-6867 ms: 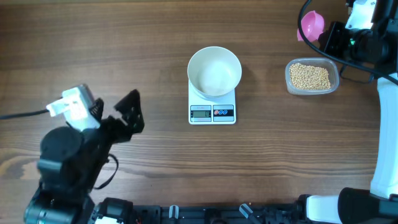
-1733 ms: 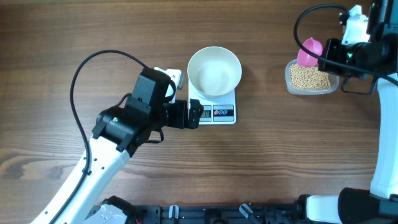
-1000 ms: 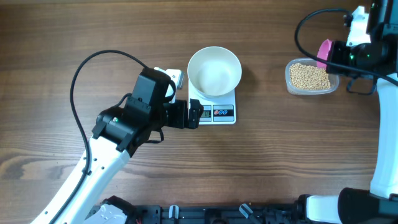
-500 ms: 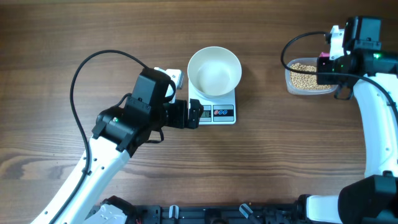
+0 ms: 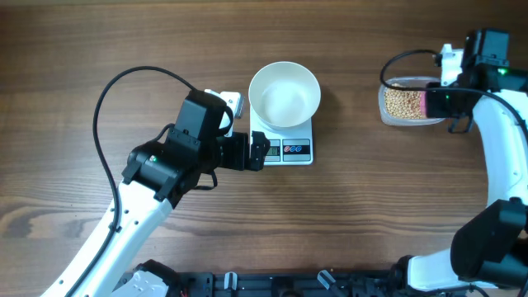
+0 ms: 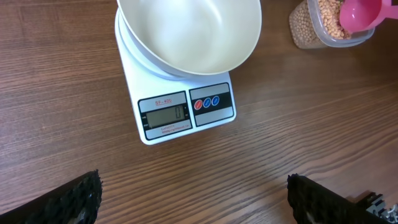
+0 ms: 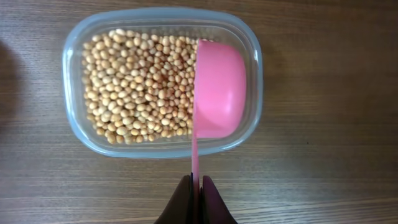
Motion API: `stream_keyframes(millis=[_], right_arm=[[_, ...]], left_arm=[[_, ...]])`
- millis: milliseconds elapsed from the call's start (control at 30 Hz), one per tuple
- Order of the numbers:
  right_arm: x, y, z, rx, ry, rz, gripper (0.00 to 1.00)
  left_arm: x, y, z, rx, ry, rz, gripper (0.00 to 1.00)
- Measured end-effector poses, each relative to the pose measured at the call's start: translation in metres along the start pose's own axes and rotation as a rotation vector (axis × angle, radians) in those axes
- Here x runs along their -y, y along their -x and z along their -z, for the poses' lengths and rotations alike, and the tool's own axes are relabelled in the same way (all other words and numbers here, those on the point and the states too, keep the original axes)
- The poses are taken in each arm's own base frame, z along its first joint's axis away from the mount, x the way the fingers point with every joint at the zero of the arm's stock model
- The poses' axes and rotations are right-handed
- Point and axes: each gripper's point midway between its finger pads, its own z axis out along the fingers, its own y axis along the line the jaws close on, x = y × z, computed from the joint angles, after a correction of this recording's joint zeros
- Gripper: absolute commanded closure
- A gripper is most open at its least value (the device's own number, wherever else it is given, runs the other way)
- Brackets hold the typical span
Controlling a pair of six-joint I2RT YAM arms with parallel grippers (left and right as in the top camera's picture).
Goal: Scoop item into bowl and weigh 150g on scale
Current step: 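Drag the scoop through the soybeans to fill it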
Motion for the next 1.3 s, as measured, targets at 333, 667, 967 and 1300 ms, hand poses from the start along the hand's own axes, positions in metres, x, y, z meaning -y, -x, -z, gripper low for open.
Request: stream_keyframes(millis=[333, 667, 967, 1300], right_arm=[[-0.021, -0.003, -0.016, -0.027, 0.149, 0.006, 0.96], [-0.032, -0.007, -0.024, -0.046, 0.25, 0.011, 0.96], [-0.012, -0.007, -0.023, 0.012, 0.42, -0.143, 0.96], [-0.018, -0.01, -0.028, 0.037, 0.507, -0.18, 0.96]], left_arm=[[0.0, 0.0, 0.0, 0.0, 0.0, 0.0, 0.0], [0.0, 0.0, 0.0, 0.0, 0.0, 0.0, 0.0], [0.0, 0.0, 0.0, 0.0, 0.0, 0.0, 0.0], [0.0, 0.0, 0.0, 0.0, 0.0, 0.0, 0.0]])
